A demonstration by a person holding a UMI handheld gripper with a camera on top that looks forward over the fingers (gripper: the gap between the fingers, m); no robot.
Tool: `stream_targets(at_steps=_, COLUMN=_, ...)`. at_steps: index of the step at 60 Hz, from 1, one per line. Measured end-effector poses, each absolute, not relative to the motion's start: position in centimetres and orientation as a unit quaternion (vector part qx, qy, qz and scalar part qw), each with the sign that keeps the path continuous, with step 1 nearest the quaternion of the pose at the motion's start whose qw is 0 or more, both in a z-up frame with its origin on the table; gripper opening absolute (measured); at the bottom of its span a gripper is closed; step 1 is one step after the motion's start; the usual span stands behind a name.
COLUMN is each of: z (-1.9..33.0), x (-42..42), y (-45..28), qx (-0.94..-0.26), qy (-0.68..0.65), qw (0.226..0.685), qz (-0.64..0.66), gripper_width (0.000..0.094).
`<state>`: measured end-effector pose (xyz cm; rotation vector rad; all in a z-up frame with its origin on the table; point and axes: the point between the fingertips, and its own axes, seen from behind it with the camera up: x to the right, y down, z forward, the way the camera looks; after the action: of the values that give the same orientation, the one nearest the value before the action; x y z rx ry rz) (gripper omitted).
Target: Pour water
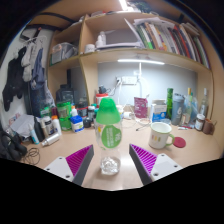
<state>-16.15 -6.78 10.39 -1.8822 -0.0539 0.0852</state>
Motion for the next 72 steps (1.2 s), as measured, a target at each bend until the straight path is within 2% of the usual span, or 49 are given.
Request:
stream_targets(at_steps=9, z=10.5, x=-17.4, y=-1.3, qx=-0.781, qy=-0.015, qw=0.624, qz=0.010, gripper_width=0.0804)
stream_targets(at_steps=13, z=10.7, x=-17.1, y=0.0, qx=-0.775, qy=-0.010, qw=0.632, qz=-0.006, gripper_width=0.0568)
stream_targets(at_steps=22, z=10.7, x=-16.7, y=0.2, qx=-0.764, qy=0.011, qw=0.645, qz=-0.004, gripper_width=0.0503)
stream_targets(at_steps=29, z=10.4, x=-16.8, y=0.2, qx=-0.777, qy=0.010, qw=0.629, qz=-0.001, gripper_width=0.0441)
stream_targets(at_steps=36, z=10.4, x=-17.3, y=0.3, qx=-0.795, qy=0.009, qw=0.606, qz=0.017, gripper_width=0.0439)
stream_targets(at_steps=45, z=16.9, x=-16.9, y=2.0, qx=-0.775, qy=0.093, qw=0.607, qz=0.152, gripper_width=0.0438)
stream_targets(at_steps=53, z=20.8, x=-13.5, y=5.2, qx=-0.724, qy=0.272, qw=0.540, qz=0.331, gripper_width=0.0438)
stream_targets(at_steps=57, z=20.4, x=-11.2, y=7.2, qx=-0.681, qy=0.367, qw=0.485, qz=0.408, gripper_width=0.0440)
stream_targets(at_steps=64, z=19.4, x=-9.8, y=9.6, qx=-0.592, qy=0.493, qw=0.362, qz=0.525, gripper_width=0.0435)
stream_targets(at_steps=72, z=18.5, x=-8.8, y=11.6, qx=-0.496, qy=0.559, qw=0.258, qz=0.613, gripper_width=0.0437)
